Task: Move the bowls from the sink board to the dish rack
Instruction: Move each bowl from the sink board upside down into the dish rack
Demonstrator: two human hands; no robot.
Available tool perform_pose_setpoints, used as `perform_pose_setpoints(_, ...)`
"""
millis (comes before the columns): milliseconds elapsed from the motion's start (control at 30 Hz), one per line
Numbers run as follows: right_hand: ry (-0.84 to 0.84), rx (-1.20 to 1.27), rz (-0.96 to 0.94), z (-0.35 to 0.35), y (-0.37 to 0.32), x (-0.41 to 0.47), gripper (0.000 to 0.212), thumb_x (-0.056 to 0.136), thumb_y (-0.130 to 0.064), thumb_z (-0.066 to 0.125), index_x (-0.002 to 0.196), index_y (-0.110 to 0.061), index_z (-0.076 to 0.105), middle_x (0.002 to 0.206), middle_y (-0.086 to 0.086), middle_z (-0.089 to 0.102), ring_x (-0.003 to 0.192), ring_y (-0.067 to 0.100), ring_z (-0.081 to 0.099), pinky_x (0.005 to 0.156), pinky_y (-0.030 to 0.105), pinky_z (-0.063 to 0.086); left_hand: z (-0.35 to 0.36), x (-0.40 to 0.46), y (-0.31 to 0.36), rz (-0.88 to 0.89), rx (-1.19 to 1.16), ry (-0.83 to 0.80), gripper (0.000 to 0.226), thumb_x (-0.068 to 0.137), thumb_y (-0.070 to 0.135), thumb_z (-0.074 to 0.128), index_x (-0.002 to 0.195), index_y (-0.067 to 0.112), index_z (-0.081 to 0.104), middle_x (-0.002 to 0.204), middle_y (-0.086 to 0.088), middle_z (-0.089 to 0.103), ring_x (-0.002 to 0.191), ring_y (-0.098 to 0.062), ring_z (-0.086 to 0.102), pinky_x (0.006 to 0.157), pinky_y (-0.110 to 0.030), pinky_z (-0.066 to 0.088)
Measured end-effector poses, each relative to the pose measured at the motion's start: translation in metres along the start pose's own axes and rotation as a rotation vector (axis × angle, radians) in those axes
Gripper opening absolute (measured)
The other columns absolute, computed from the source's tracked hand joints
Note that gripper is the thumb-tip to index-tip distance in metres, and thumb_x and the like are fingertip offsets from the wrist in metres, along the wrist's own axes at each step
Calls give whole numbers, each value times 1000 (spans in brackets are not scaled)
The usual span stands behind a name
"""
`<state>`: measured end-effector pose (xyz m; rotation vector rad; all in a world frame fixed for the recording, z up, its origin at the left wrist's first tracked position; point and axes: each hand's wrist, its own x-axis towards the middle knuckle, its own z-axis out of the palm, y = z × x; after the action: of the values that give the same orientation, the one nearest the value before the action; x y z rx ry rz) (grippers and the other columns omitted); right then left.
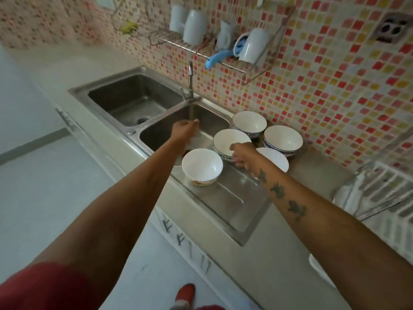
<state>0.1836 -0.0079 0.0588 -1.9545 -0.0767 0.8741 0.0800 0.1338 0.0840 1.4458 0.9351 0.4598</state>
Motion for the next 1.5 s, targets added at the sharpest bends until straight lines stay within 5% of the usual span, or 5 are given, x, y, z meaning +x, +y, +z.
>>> perform_pose_setpoints(100,7,-59,106,17,35,20,37,82,-24,56,116,-11,47,82,7,51,64,19,48,52,26,44,-6,15,-43,-64,40,45,23,91,21,61,72,8,61,72,-9,56,65,-19,54,60,-24,48)
perform_pose_setpoints(233,-101,9,155,39,55,40,53,88,-23,60,137,-14,43,127,2,49,121,30,49,89,43,47,-9,26,-83,-196,103,2,15,90,21,61,93,7,66,91,-10,59,86,-22,56,72,-30,46)
perform_pose_setpoints(833,-91,245,185,69,66,57,49,92,1,42,138,-15,42,118,12,50,87,26,54,85,47,49,-1,33,-108,-312,174,-94,46,91,-2,35,135,6,42,113,-10,47,104,-34,49,85,-47,54)
perform_pose_setpoints(1033,-9,283,71,41,24,22,47,91,-2,41,137,-16,42,134,15,50,87,28,56,62,40,53,6,11,-56,-279,-67,-102,34,103,30,35,134,16,41,118,-7,45,103,-25,46,79,-38,47)
perform_pose_setpoints(1500,643,170,-615,-181,-89,-200,46,98,-20,37,144,-19,34,124,5,45,113,25,49,94,46,50,115,-127,162,-88,-501,-842,47,86,49,48,127,29,57,135,-7,59,120,-33,56,72,-35,49)
